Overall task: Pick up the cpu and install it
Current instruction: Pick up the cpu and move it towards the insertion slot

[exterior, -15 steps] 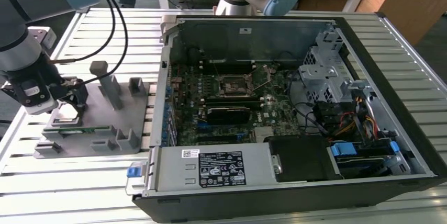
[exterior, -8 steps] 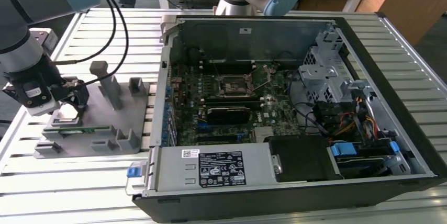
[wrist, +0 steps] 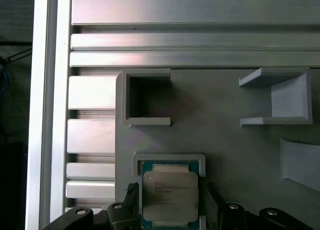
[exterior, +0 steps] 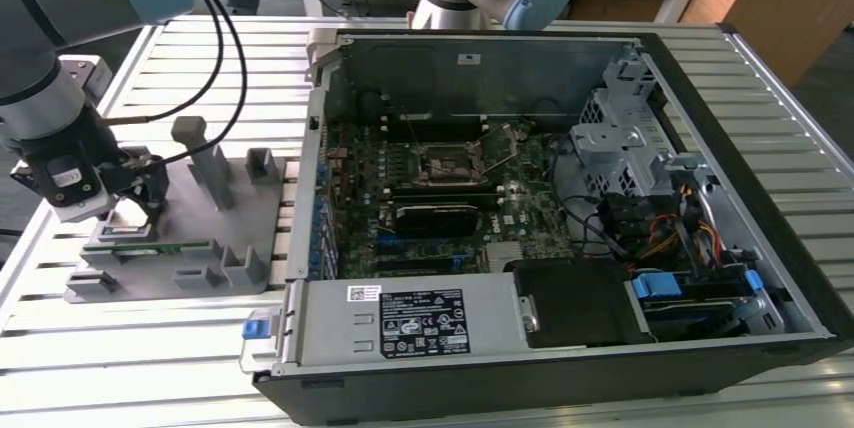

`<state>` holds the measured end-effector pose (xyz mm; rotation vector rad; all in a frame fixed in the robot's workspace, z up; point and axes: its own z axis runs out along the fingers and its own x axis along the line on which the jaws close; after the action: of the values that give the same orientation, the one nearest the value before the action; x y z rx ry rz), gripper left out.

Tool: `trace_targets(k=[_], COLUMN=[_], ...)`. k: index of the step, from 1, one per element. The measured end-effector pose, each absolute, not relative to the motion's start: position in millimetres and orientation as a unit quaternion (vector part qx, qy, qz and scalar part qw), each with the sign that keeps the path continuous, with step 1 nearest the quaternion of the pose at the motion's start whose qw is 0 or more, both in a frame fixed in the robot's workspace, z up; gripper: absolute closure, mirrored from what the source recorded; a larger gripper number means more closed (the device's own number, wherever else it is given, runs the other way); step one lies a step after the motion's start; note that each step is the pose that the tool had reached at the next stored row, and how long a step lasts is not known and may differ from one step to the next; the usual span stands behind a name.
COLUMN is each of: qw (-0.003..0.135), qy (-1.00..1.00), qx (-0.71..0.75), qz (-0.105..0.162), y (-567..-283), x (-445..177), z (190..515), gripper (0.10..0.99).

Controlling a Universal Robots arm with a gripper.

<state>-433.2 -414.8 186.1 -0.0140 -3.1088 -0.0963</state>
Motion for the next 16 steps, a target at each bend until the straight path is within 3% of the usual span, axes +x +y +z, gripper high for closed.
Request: trace_targets(k=[2, 5, 16], qw=[0.016, 0.016, 0.016], qy=[-0.999, -0.999, -0.999], qx=[-0.005, -0.004, -0.004], qz=[-0.031, -0.031, -0.031], y=[-414.8, -414.8, -414.8], x=[-433.3, -433.2, -433.2], z=[186.1, 186.0, 193.0], gripper=[0.529, 0.557, 0.557])
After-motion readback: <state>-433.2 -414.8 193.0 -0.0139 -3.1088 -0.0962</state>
